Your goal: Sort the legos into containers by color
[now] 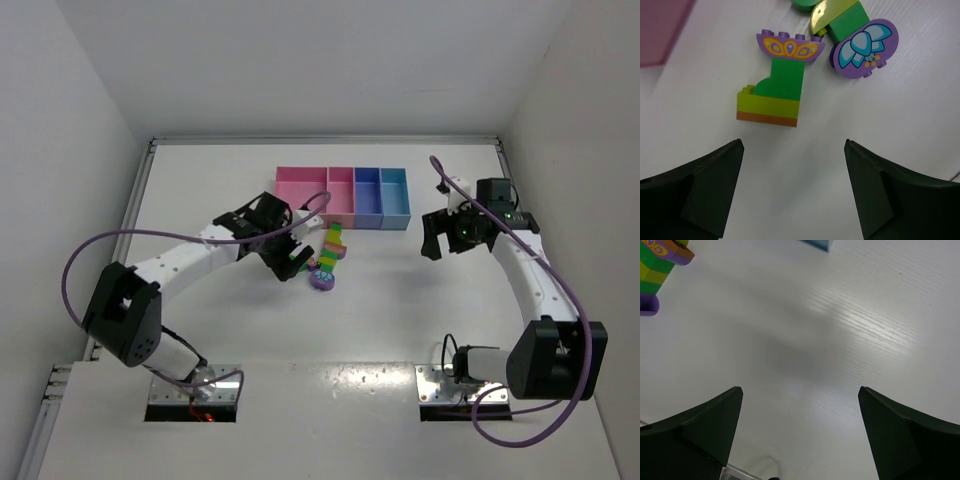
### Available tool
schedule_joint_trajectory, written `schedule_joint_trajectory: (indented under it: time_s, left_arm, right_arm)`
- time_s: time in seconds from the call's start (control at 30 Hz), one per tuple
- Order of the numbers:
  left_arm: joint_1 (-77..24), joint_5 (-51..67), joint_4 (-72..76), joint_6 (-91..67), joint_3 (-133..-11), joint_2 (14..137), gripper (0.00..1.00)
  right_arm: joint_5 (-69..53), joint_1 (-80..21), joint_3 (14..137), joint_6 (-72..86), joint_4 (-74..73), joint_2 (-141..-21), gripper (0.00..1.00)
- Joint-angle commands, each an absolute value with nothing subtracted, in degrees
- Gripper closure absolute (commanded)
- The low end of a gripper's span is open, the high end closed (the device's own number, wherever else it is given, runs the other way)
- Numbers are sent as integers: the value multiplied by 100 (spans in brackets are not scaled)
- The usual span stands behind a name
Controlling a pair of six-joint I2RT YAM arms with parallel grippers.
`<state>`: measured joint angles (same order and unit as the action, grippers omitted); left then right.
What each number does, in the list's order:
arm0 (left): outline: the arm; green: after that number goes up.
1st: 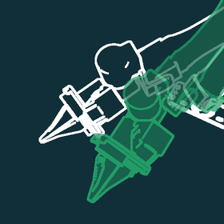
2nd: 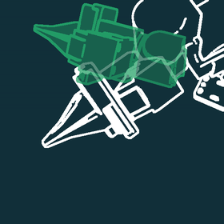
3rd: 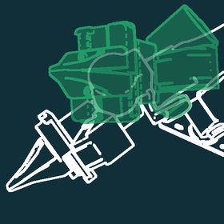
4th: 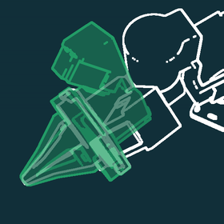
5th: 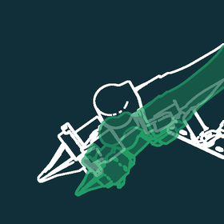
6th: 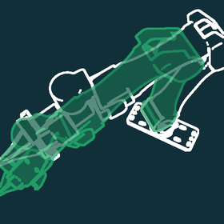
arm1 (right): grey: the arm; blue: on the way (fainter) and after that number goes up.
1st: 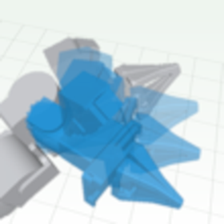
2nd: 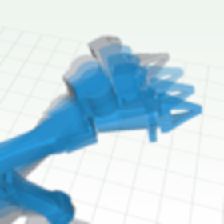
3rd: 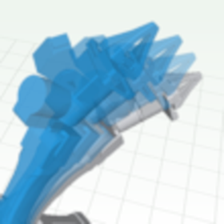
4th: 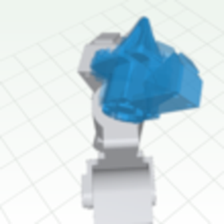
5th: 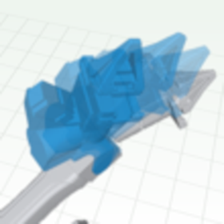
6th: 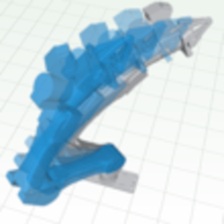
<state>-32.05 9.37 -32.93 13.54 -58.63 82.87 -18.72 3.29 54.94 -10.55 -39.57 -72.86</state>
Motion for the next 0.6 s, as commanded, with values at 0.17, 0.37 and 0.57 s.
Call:
schedule_joint_trajectory:
  time_s: [0.17,0.37,0.57]
  left_arm:
    - [-3506,1028,-2752,1494,-6478,9131,12]
    - [-3560,949,-2514,1441,-6478,9623,12]
    - [-3560,756,-2259,1494,-6372,9957,12]
  right_arm:
    - [-1960,588,5300,-1116,-3999,-6908,1]
    - [-2012,694,5247,-1116,-3999,-6908,1]
    - [-2065,747,5247,-1116,-3999,-6908,1]
